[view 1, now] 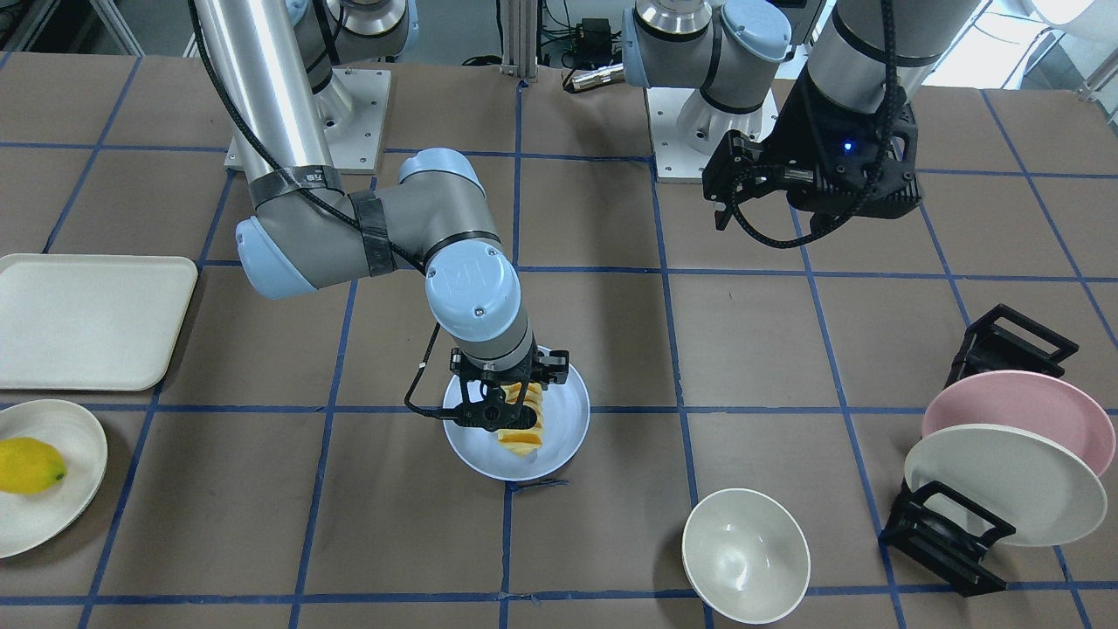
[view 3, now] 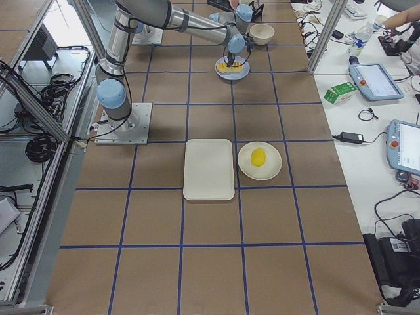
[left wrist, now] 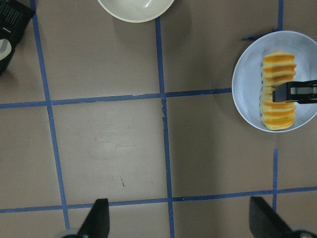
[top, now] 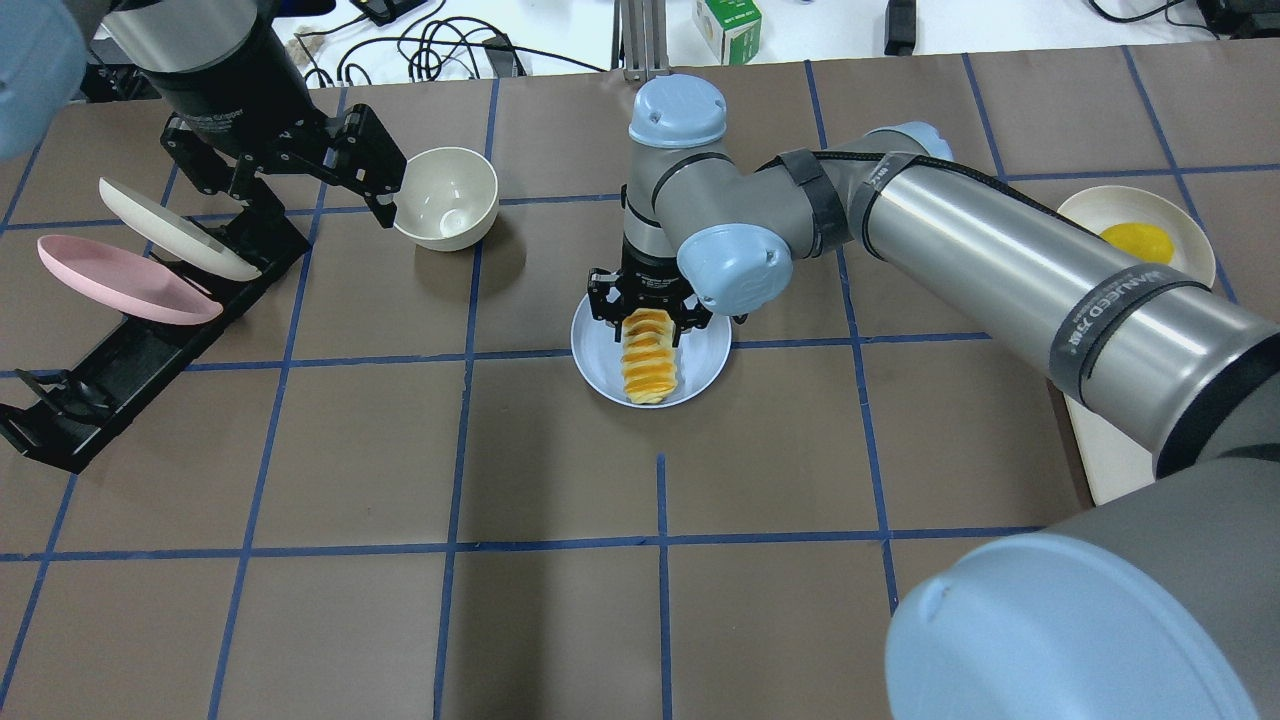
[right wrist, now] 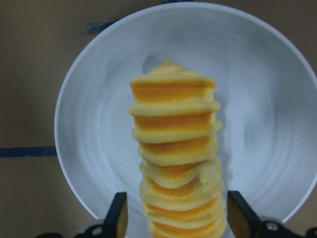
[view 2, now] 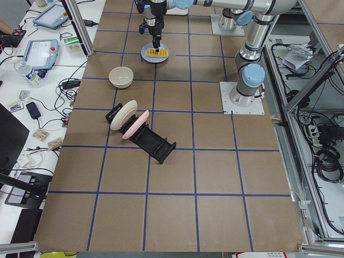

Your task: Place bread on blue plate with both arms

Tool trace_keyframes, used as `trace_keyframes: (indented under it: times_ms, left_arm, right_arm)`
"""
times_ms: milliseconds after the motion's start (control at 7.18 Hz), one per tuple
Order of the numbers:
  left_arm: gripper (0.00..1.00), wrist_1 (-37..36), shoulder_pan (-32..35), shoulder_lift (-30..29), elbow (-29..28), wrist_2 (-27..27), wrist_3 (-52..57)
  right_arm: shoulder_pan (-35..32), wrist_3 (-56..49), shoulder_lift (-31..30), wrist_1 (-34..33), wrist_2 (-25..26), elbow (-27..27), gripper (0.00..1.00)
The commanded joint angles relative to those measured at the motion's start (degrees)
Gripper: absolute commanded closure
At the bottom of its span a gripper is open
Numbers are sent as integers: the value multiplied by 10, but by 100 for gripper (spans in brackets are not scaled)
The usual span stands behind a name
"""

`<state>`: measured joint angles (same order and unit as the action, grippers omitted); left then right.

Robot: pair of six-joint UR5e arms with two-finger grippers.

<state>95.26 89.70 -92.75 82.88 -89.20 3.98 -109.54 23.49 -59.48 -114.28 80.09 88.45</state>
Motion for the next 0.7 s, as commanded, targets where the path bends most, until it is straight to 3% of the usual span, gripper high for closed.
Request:
trace_keyframes:
  times_ms: [0,139,278,557]
  left_arm:
    - [0,-3,2,6,8,2,-13]
    - [0,-8,1,9,21,3,-13]
    - [0,-10,1,11,26,-2,-6]
    - [0,-9,1,10,27,-3,-7]
  right_arm:
    - [19,-14,-60,48,13,-4,0]
    - [43,-21,-111,83,65,2,0]
    - [76,-38,-156,135,77,0,0]
    - [113,-129,-222,152,71,7,0]
